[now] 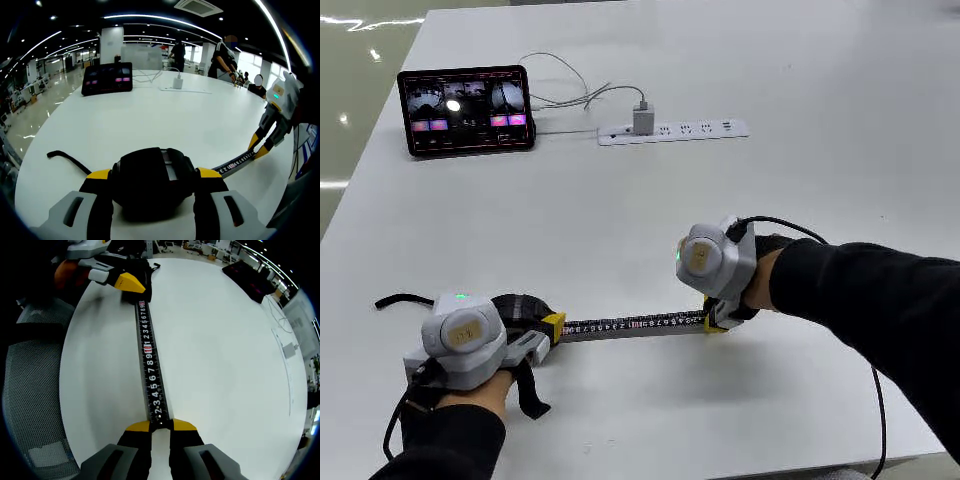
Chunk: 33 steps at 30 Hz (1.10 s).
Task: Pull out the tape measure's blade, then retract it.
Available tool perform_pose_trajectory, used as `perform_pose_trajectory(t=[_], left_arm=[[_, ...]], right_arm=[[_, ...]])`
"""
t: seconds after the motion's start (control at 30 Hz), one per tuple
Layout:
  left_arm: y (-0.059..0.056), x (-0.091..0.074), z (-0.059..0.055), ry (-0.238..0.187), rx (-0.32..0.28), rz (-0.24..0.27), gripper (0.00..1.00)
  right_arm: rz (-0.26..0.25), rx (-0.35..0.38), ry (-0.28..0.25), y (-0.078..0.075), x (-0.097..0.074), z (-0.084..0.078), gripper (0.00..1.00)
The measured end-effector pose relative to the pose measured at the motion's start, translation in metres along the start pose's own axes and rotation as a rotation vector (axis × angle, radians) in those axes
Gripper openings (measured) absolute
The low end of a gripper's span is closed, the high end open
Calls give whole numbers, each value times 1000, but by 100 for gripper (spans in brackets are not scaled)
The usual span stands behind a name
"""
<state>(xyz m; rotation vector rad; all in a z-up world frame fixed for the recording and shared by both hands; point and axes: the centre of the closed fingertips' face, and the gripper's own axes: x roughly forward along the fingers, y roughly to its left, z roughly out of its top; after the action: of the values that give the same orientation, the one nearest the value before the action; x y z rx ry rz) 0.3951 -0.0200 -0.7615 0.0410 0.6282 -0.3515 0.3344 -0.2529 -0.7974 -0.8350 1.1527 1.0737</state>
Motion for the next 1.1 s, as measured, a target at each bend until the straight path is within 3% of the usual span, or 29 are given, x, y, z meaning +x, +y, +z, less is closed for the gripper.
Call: perform_pose_trajectory(t=[0.23, 1.1], left_arm=[[0, 0, 0, 4, 1, -1, 60], [-1, 0, 0, 15, -3, -6, 60]], right_arm=[[0, 18, -12, 0, 1, 3, 8], [6, -18, -16, 0, 3, 13, 8]])
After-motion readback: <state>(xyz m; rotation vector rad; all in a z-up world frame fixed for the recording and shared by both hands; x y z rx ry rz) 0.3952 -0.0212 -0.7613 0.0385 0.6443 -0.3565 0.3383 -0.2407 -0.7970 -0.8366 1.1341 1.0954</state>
